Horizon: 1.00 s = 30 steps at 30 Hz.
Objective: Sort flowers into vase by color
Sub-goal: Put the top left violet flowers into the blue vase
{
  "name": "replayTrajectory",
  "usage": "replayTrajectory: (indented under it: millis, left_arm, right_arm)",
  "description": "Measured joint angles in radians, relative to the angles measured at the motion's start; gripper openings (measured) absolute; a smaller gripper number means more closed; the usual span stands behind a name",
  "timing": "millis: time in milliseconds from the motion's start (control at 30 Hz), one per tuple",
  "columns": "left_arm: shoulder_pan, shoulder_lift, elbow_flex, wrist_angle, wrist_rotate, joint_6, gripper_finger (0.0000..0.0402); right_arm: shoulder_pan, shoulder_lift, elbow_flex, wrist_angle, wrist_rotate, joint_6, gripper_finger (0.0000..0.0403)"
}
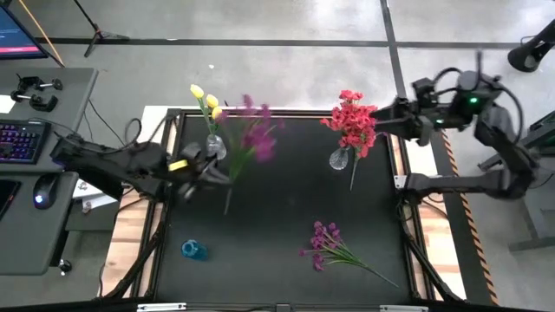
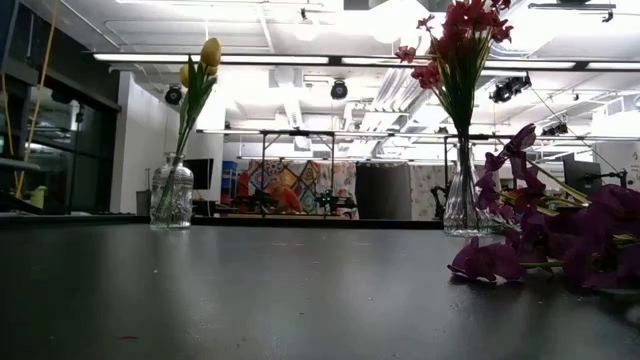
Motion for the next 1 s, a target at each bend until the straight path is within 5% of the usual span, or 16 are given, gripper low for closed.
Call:
replayTrajectory:
  millis: [133,367,700,1000]
  left_arm:
    - [-0.131,-0.054,0.0,0.002,-0.041,0.077,0.0]
    - [-0.391,-0.066,-0.029,0.051,-0.261,0.174,0.0]
    - [-0.716,-0.069,-0.279,0.265,-0.716,0.164,0.0]
    - [-0.863,-0.113,-0.449,0.467,-0.776,0.215,0.0]
  right_arm:
    - [0.181,0.11,0.0,0.178,0.076,0.001,0.0263]
    - [0.365,0.263,0.0,0.352,0.123,0.003,0.0235]
    - [0.45,0.315,0.0,0.352,0.205,0.024,0.0199]
    - [0.462,0.315,0.0,0.352,0.306,0.05,0.0195]
